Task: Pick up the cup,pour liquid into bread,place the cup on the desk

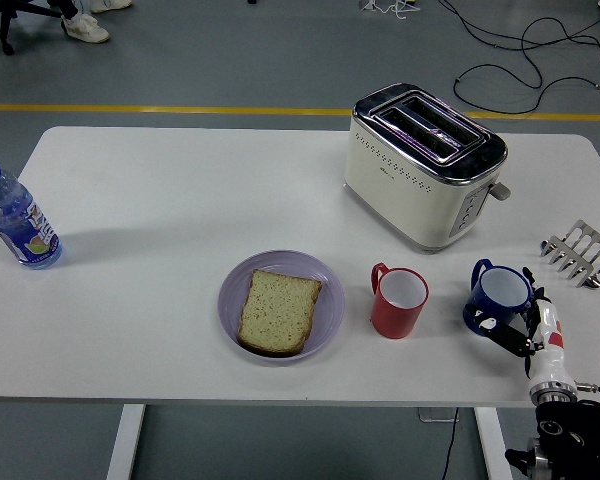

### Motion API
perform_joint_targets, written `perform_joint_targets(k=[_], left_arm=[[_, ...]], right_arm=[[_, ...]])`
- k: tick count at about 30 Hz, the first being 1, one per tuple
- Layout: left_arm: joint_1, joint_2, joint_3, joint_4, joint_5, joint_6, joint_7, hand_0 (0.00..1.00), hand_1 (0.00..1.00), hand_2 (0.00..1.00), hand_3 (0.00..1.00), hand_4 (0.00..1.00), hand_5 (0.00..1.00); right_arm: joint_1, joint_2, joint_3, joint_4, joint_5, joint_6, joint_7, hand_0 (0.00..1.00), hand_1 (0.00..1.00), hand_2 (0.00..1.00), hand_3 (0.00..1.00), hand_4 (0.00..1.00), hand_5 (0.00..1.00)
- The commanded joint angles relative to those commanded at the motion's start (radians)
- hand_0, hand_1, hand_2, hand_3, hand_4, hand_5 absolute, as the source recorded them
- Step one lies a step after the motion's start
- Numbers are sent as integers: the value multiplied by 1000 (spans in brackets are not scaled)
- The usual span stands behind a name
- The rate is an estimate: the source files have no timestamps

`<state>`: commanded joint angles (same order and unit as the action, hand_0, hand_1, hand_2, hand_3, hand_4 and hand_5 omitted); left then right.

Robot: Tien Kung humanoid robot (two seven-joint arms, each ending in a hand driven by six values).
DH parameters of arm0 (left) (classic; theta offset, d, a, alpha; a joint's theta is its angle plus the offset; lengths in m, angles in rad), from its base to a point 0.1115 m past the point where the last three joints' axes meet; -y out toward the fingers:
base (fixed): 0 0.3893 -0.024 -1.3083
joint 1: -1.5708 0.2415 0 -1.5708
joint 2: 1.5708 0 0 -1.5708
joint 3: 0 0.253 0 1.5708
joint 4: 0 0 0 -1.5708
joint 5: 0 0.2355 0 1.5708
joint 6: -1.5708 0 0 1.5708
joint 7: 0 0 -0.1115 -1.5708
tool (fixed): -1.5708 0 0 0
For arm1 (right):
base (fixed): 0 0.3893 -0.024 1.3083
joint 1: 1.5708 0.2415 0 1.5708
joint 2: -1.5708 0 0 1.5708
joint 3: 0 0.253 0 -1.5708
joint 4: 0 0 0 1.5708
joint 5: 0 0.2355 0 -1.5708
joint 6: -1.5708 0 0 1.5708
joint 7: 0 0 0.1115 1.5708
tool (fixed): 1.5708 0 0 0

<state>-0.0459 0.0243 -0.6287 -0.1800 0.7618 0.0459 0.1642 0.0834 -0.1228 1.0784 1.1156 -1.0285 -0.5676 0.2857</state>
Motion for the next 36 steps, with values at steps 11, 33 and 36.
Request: perform_joint_targets(k=[11, 33, 36], left_arm=[[0, -2, 9, 0, -8, 0, 0, 659, 702, 723, 622, 373, 926], [-4, -1, 6, 0, 0, -2, 2, 659, 701, 723, 622, 372, 926], [-4, -1, 2, 0, 3, -2, 2, 660, 702, 723, 622, 372, 926]], right_arm=[[23, 4, -5, -25, 22, -9, 10, 910, 830, 913, 978, 960, 106], [52, 13, -19, -68, 120, -26, 55, 794, 707, 777, 849, 903, 118], [55, 13, -25, -77, 132, -27, 46, 738, 660, 729, 813, 853, 88]])
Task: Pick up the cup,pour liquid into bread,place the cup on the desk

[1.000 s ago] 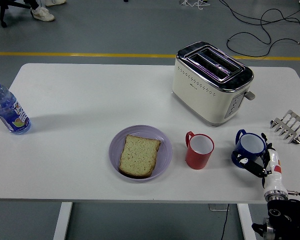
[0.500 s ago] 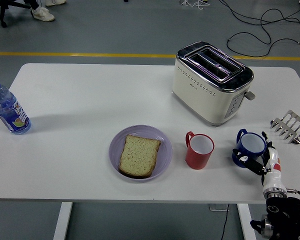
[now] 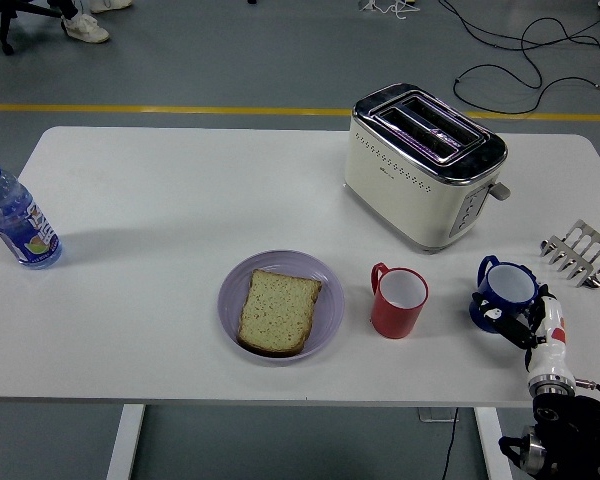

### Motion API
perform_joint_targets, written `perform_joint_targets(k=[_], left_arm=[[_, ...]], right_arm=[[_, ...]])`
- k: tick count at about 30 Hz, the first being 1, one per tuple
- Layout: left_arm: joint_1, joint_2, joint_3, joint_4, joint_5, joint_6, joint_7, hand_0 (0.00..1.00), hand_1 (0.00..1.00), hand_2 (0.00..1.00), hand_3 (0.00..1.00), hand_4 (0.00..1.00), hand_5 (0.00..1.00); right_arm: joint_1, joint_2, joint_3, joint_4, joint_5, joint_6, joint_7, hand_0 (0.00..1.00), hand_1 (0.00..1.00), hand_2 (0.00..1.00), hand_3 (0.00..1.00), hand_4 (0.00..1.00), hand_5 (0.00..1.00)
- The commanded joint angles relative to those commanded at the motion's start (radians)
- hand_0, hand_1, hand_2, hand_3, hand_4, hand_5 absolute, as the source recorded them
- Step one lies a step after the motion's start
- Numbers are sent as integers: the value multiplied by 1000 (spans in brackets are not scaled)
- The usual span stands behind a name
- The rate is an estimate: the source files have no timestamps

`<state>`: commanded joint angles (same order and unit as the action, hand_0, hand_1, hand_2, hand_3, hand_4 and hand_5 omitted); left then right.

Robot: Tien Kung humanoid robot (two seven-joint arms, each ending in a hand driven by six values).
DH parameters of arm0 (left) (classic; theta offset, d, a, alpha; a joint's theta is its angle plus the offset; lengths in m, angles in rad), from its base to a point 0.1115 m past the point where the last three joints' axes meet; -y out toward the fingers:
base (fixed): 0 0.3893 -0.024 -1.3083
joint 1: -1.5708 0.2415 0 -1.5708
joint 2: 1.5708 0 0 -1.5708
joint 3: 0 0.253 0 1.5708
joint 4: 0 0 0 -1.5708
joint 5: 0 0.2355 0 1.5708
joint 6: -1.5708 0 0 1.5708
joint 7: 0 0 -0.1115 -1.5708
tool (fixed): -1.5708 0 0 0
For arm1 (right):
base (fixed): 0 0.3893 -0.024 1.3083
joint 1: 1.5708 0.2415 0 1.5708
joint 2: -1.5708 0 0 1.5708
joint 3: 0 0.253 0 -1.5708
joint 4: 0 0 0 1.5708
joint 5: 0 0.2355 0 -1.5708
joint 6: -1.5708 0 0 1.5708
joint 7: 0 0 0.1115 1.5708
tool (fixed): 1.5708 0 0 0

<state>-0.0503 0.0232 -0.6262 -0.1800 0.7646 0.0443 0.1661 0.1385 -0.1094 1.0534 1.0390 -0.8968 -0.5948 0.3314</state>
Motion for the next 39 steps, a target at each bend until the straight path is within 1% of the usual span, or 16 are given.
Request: perform_joint_targets(k=[3, 4, 9, 10, 15, 16, 21, 22, 23, 28, 29, 32, 34, 35, 37, 39], left_arm=[[-1, 0, -1, 0, 1, 0, 0, 660, 702, 723, 622, 372, 926], [-1, 0, -2, 0, 1, 0, 0, 659, 702, 723, 623, 373, 926], [-3, -1, -3, 0, 1, 0, 0, 659, 702, 723, 623, 373, 926], [-4, -1, -3, 0, 0, 0, 0, 660, 702, 723, 623, 373, 926], [-4, -1, -1, 0, 0, 0, 1, 660, 702, 723, 623, 373, 926], [-4, -1, -1, 0, 0, 0, 0, 660, 702, 724, 623, 373, 927], [-2, -1, 0, 0, -1, 0, 0, 660, 702, 724, 623, 373, 927], [-1, 0, 1, 0, -3, 0, -1, 660, 702, 723, 623, 373, 927], [-1, 0, 2, 0, -3, 0, -1, 660, 702, 723, 623, 373, 927], [2, 0, 17, 0, -19, 1, -5, 660, 702, 723, 623, 373, 927], [4, 1, 11, 0, -16, 1, -5, 660, 703, 724, 623, 374, 927], [7, 1, -4, 0, 0, -1, -4, 660, 703, 724, 623, 374, 927], [8, 3, 7, 0, -9, -1, -6, 660, 703, 724, 623, 374, 927], [8, 3, 9, 0, -11, -1, -7, 660, 702, 724, 623, 374, 928], [7, 5, 14, 0, -17, -1, -8, 660, 702, 724, 623, 374, 928], [7, 7, 14, 0, -18, -1, -9, 660, 702, 724, 623, 374, 928]], right_arm=[[1, 1, -2, -4, 11, 1, 3, 738, 660, 729, 813, 853, 88], [2, 1, -2, -5, 20, 3, 8, 670, 615, 679, 772, 783, 82], [5, 1, -4, -6, 40, -3, 33, 670, 615, 679, 772, 783, 82], [5, 1, -4, -6, 40, -4, 35, 581, 560, 617, 737, 746, 85], [5, 1, -7, -4, 48, -7, 55, 581, 560, 617, 737, 746, 85], [4, 1, -6, -2, 49, -9, 59, 539, 533, 586, 715, 731, 80], [-3, -2, 6, 20, 54, -30, 81, 539, 533, 586, 715, 731, 80], [-6, -4, 11, 31, 47, -34, 83, 447, 455, 548, 609, 719, 75], [-7, -5, 12, 35, 45, -35, 84, 447, 455, 548, 609, 719, 75], [-23, -19, 40, 102, -16, -51, 55, 447, 455, 548, 609, 719, 75], [-27, -23, 46, 125, -40, -51, 39, 370, 401, 537, 561, 683, 42], [-32, -30, 52, 178, -105, -51, 10, 370, 401, 537, 561, 683, 42], [-37, -41, 53, 236, -157, -51, -31, 370, 401, 537, 561, 683, 42], [-39, -44, 52, 263, -169, -51, -43, 356, 340, 498, 551, 674, 2], [-41, -50, 46, 309, -203, -51, -75, 356, 340, 498, 551, 674, 2], [-34, -59, 38, 368, -269, -51, -144, 356, 340, 498, 551, 674, 2]])
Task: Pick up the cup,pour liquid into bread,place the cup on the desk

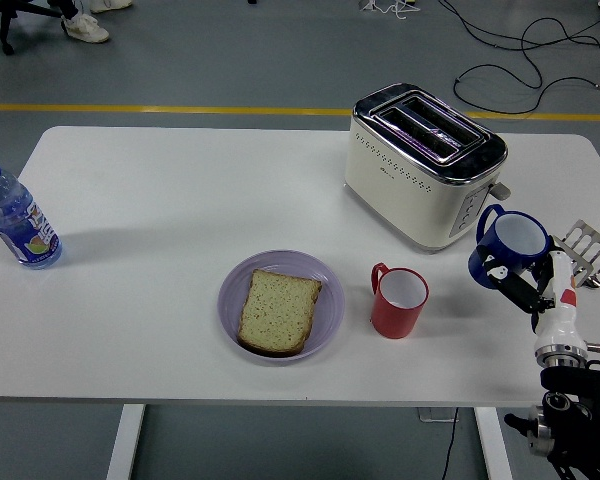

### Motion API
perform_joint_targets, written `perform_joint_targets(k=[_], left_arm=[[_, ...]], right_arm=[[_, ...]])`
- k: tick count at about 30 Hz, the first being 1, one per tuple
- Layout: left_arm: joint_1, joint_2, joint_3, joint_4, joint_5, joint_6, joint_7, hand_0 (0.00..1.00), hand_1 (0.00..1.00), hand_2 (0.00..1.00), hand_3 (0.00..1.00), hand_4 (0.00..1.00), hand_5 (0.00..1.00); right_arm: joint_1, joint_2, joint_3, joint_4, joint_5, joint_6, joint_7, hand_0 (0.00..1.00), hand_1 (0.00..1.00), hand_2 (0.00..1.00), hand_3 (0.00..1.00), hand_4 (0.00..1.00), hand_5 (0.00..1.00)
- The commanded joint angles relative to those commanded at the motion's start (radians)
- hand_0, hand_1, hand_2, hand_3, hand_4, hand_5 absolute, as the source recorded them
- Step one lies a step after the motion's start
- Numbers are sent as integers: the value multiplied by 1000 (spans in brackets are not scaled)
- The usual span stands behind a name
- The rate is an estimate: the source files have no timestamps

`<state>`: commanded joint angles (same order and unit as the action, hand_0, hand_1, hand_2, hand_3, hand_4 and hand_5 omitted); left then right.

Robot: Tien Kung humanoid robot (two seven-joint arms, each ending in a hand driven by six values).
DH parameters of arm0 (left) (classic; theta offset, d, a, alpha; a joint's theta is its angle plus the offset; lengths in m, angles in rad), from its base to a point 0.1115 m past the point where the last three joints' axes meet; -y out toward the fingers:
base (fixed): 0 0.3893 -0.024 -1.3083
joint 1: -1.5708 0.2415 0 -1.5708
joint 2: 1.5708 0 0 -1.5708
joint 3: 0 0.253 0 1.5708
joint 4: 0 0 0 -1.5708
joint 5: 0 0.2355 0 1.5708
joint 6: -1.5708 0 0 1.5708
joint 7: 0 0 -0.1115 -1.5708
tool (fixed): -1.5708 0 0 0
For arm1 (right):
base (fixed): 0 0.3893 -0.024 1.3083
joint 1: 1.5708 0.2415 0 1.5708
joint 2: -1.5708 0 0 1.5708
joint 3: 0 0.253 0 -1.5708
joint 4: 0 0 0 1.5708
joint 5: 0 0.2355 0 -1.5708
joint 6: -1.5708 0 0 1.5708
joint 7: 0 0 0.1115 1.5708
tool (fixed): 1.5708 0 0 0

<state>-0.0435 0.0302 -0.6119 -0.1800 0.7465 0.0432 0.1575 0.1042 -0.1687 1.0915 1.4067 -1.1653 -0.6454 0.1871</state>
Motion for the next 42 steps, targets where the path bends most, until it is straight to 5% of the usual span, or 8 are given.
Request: perform_joint_targets(k=[5, 11, 18, 25, 33, 42], left_arm=[[2, 3, -12, 0, 8, -1, 0, 660, 702, 724, 623, 375, 929], [1, 2, -39, 0, 25, 0, 1, 660, 702, 724, 623, 374, 927], [0, 1, -42, 0, 25, 1, 2, 660, 702, 724, 623, 374, 928], [-2, 0, -35, 0, 8, 4, -1, 660, 703, 724, 623, 375, 928], [-6, -1, -18, 0, -6, 6, -1, 660, 703, 724, 623, 375, 930], [-3, -5, -23, 0, -10, 8, 2, 660, 703, 724, 624, 376, 930]], right_arm=[[33, -39, -19, 119, -149, 70, -182, 369, 323, 483, 550, 740, 2], [81, -93, -50, 264, -177, 140, -350, 355, 307, 474, 555, 760, 2], [181, -137, -158, 324, -309, 204, -485, 325, 282, 458, 556, 764, 2], [329, -163, -310, 289, -426, 263, -562, 320, 272, 456, 557, 752, 2], [509, -173, -462, 206, -423, 316, -556, 344, 300, 480, 562, 689, 2], [671, -121, -631, 93, -513, 301, -522, 354, 310, 488, 563, 669, 2]])
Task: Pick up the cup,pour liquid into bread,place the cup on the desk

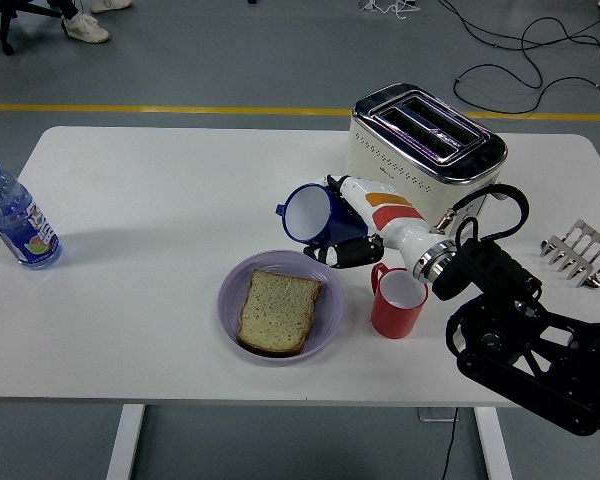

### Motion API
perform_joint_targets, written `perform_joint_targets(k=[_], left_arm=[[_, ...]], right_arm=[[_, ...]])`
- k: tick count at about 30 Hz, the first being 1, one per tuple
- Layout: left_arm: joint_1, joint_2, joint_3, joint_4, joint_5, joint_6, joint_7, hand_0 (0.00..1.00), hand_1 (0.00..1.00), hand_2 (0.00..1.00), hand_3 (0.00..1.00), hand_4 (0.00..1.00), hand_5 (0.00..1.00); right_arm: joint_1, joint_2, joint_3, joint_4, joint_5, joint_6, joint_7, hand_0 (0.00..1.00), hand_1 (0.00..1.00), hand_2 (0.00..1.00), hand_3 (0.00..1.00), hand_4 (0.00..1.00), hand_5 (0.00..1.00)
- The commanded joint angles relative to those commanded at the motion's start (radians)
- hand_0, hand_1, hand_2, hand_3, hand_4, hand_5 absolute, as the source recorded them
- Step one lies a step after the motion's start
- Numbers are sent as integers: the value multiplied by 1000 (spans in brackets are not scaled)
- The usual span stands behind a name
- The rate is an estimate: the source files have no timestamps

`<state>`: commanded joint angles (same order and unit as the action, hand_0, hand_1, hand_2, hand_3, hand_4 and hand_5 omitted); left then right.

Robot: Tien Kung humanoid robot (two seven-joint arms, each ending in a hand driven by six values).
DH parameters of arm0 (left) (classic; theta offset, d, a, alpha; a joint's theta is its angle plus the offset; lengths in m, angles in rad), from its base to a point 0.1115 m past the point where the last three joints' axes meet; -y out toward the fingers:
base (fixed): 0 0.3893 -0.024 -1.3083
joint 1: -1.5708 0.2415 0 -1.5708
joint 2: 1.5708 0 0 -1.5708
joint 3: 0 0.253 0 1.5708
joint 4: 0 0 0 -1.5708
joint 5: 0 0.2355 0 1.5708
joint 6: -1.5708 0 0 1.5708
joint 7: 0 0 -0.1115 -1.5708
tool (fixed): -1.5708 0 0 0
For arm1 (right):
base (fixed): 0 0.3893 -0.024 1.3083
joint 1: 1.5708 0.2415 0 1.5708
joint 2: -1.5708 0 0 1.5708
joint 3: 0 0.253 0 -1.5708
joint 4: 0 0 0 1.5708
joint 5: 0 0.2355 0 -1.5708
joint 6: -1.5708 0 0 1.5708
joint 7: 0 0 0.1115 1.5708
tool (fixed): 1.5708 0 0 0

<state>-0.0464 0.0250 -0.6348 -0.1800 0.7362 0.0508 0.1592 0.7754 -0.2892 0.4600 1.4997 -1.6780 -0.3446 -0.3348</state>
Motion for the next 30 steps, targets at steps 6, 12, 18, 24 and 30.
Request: perform_joint_targets(k=[6, 12, 18, 24, 30], left_arm=[[2, 0, 2, 0, -4, 0, 2, 660, 704, 724, 623, 376, 931], [4, 1, 11, 0, -12, 0, 2, 660, 703, 724, 624, 377, 931], [6, 2, 0, 0, -7, 2, 3, 660, 704, 724, 624, 377, 931], [8, 3, 0, 0, -6, 3, 4, 661, 704, 724, 624, 377, 931], [9, 4, -2, 0, -4, 2, 5, 661, 704, 725, 625, 378, 931]], right_arm=[[97, 19, -96, -56, -156, -12, 26, 372, 319, 497, 563, 647, 2], [184, 29, -199, -87, -265, -24, 41, 374, 318, 503, 563, 646, 2], [262, 51, -310, -170, -346, -45, 52, 395, 322, 506, 563, 643, 2], [316, 75, -391, -251, -402, -83, 68, 421, 348, 508, 564, 631, 2], [352, 95, -450, -332, -435, -113, 86, 425, 357, 512, 564, 619, 2]])
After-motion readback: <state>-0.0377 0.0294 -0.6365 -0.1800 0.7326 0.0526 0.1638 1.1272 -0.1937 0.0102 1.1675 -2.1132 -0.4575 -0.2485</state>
